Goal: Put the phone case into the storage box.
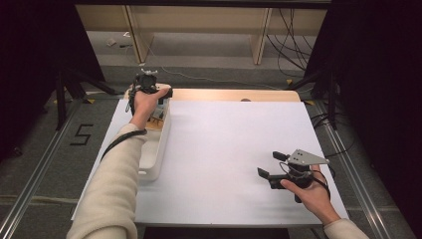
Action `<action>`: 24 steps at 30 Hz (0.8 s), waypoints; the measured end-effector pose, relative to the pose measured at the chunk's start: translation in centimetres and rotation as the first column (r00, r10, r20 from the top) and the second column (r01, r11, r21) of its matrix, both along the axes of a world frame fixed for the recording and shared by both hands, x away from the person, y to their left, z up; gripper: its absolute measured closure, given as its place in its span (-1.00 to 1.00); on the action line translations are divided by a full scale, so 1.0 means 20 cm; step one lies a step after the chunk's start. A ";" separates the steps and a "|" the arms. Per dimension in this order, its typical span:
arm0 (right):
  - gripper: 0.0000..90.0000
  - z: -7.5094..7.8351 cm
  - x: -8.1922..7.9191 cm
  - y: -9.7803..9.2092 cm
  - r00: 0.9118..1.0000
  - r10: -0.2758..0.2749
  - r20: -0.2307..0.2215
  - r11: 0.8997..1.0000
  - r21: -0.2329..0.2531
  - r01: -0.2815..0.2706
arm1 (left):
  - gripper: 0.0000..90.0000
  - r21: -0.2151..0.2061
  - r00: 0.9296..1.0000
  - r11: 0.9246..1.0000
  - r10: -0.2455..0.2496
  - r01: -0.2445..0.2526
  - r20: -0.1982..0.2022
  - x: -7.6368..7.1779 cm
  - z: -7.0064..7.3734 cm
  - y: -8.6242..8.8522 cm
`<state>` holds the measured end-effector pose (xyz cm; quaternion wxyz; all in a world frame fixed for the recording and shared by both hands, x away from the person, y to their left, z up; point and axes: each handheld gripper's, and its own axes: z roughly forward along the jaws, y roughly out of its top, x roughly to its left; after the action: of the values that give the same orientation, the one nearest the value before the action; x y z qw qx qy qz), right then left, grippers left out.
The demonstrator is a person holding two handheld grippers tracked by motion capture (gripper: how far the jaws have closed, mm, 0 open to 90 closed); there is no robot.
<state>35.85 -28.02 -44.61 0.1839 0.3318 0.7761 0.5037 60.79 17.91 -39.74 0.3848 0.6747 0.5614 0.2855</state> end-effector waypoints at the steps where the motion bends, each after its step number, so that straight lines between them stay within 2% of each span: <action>1: -0.66 0.00 0.00 0.00 1.000 0.001 0.001 1.000 -0.001 -0.001 | -0.78 -0.002 1.000 1.000 0.001 -0.001 0.000 0.00 0.00 0.00; 24: -0.66 0.00 0.00 0.00 1.000 0.001 0.000 1.000 -0.005 -0.001 | -0.79 -0.020 1.000 1.000 -0.001 0.000 -0.021 -0.02 -0.03 0.03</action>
<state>35.87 -27.97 -44.65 0.1845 0.3307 0.7775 0.5020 60.48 18.41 -40.26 0.3854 0.6741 0.5680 0.2727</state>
